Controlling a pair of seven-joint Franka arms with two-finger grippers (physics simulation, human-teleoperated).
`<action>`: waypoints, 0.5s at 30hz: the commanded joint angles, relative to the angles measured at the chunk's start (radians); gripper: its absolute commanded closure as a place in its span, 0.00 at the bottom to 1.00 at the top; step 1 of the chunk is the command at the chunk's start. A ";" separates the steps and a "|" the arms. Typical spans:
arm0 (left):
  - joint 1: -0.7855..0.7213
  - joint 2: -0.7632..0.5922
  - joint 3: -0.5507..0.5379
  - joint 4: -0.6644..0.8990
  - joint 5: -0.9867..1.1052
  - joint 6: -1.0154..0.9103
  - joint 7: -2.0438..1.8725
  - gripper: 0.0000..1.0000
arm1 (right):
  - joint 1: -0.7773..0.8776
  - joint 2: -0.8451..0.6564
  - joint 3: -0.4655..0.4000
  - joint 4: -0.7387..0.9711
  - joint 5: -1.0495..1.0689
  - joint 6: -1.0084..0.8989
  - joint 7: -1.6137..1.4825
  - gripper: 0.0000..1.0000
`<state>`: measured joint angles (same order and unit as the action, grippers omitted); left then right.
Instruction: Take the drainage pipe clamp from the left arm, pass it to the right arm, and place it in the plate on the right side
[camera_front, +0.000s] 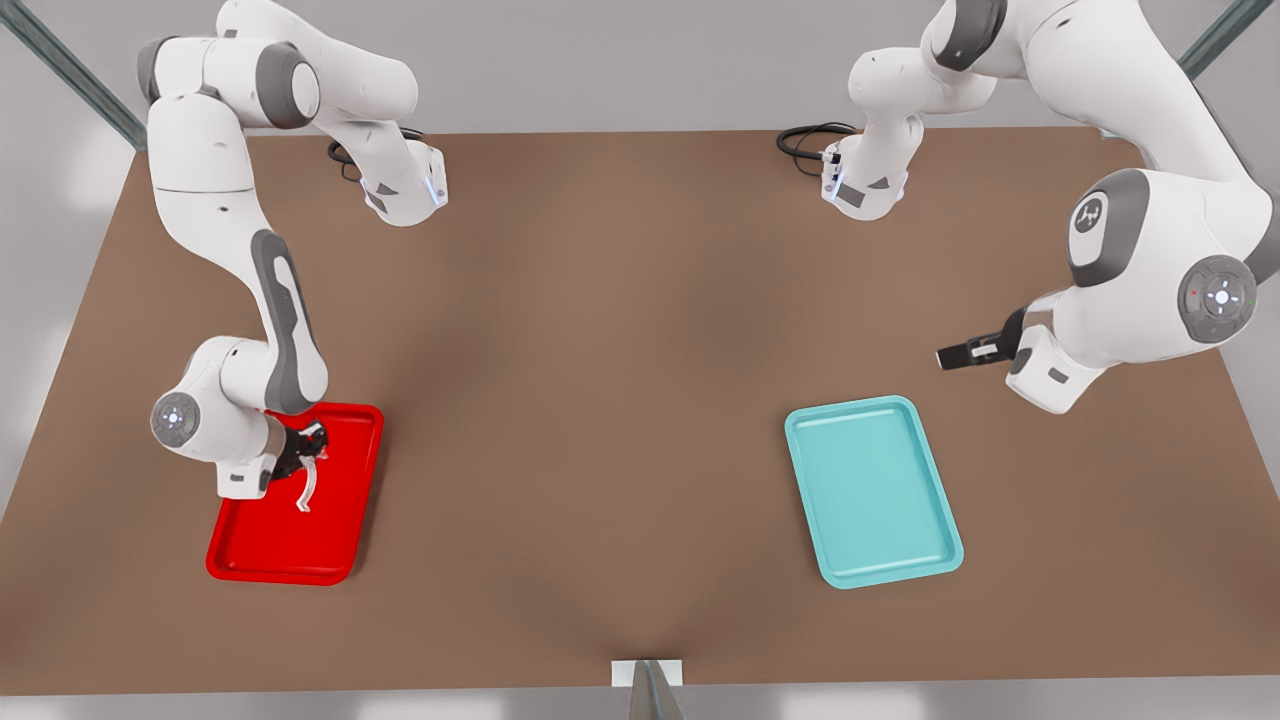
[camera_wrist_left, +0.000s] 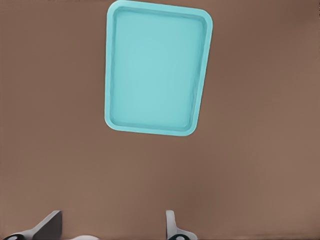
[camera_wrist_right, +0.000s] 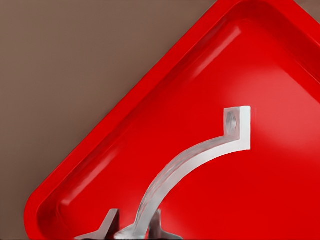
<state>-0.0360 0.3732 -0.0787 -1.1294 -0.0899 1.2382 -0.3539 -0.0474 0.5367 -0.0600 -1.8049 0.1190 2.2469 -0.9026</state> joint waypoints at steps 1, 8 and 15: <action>-0.001 0.000 -0.001 0.000 0.009 -0.008 0.257 0.00 | 0.000 0.009 0.000 0.007 0.036 0.003 -0.200 0.00; -0.001 0.000 -0.001 0.000 0.012 -0.011 0.257 0.00 | 0.012 0.011 0.002 0.031 0.034 -0.009 -0.200 0.00; -0.002 0.000 -0.001 -0.001 0.010 -0.011 0.256 0.00 | 0.147 -0.273 0.002 0.424 -0.110 -0.882 0.784 0.00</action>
<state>-0.0384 0.3741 -0.0795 -1.1309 -0.0803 1.2291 -0.2090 0.0996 0.2992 -0.0626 -1.3889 0.0463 1.7634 -0.8020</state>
